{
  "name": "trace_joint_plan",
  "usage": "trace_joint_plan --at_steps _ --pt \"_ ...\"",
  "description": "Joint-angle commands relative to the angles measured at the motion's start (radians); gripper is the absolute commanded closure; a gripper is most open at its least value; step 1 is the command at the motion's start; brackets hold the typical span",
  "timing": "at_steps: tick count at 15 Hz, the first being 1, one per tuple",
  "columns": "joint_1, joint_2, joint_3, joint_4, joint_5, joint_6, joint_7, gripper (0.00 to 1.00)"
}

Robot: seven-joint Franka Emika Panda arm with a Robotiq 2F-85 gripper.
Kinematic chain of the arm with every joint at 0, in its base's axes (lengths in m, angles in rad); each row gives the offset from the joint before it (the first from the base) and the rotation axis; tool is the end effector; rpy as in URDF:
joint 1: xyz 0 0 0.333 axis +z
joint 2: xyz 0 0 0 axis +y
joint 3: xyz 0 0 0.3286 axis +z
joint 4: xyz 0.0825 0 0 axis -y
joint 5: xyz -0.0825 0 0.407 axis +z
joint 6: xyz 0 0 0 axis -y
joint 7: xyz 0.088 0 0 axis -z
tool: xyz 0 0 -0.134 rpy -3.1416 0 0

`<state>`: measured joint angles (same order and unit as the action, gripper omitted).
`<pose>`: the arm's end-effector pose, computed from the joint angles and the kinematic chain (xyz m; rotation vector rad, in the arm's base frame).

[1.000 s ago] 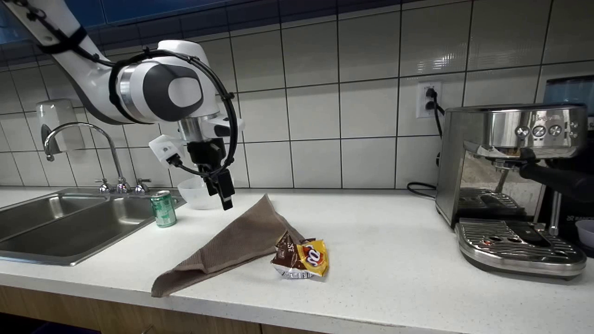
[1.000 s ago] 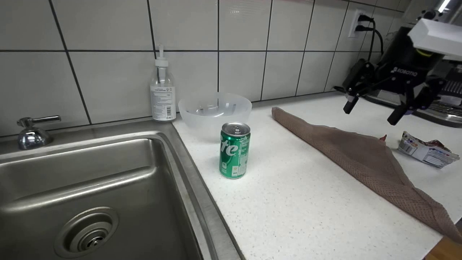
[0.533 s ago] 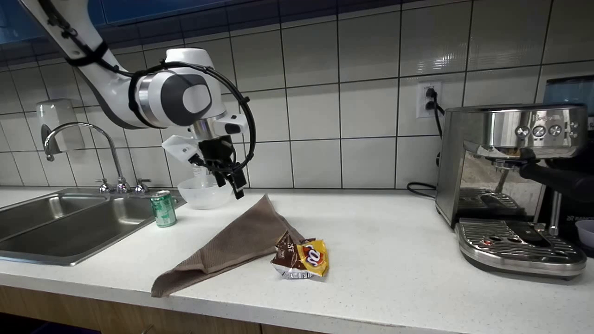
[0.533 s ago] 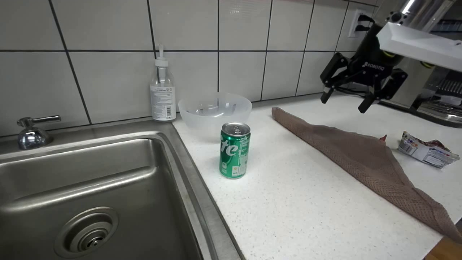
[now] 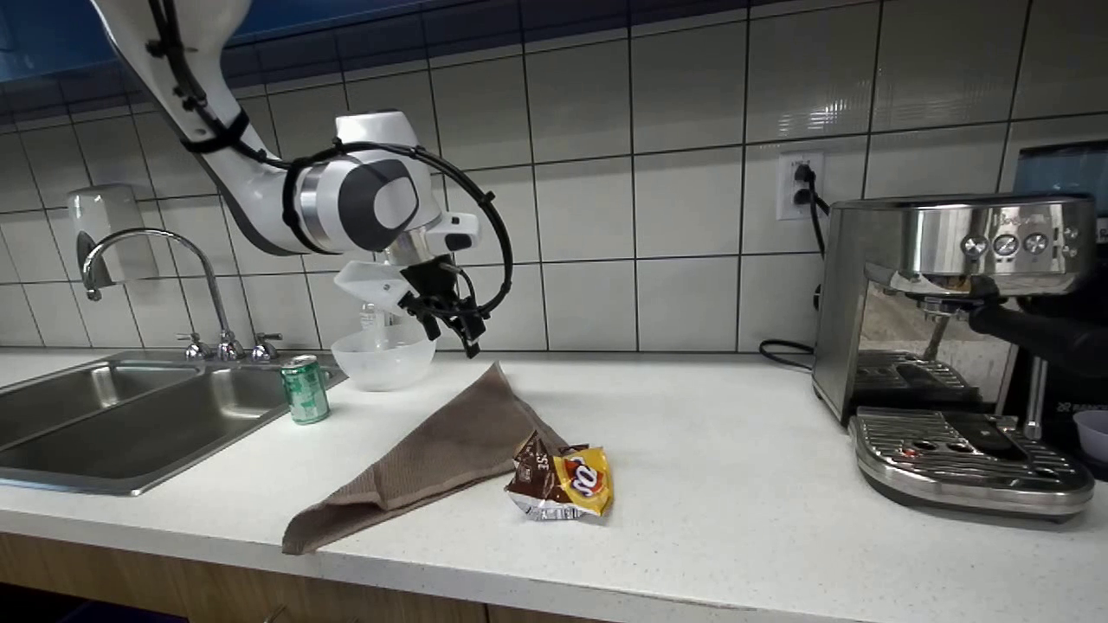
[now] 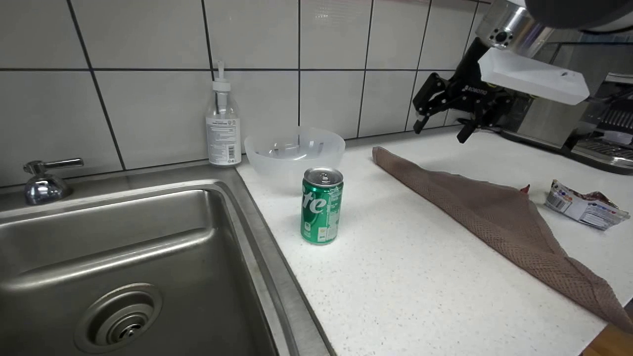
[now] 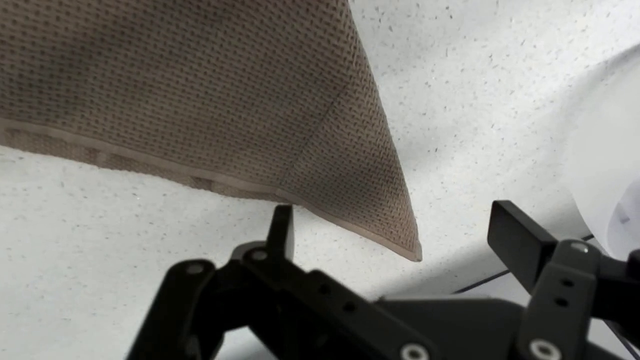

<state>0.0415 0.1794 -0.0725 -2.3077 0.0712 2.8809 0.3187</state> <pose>0.5852 -0.0218 0.2792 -2.9458 0.6142 -0.5909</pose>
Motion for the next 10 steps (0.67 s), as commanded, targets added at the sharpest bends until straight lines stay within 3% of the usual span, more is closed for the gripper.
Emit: trace_joint_plan --at_steps 1,10 --pt "-0.026 0.086 0.023 0.089 0.033 0.021 -0.063 0.0" --pt "-0.002 0.249 -0.019 0.246 -0.001 0.069 -0.041 0.0"
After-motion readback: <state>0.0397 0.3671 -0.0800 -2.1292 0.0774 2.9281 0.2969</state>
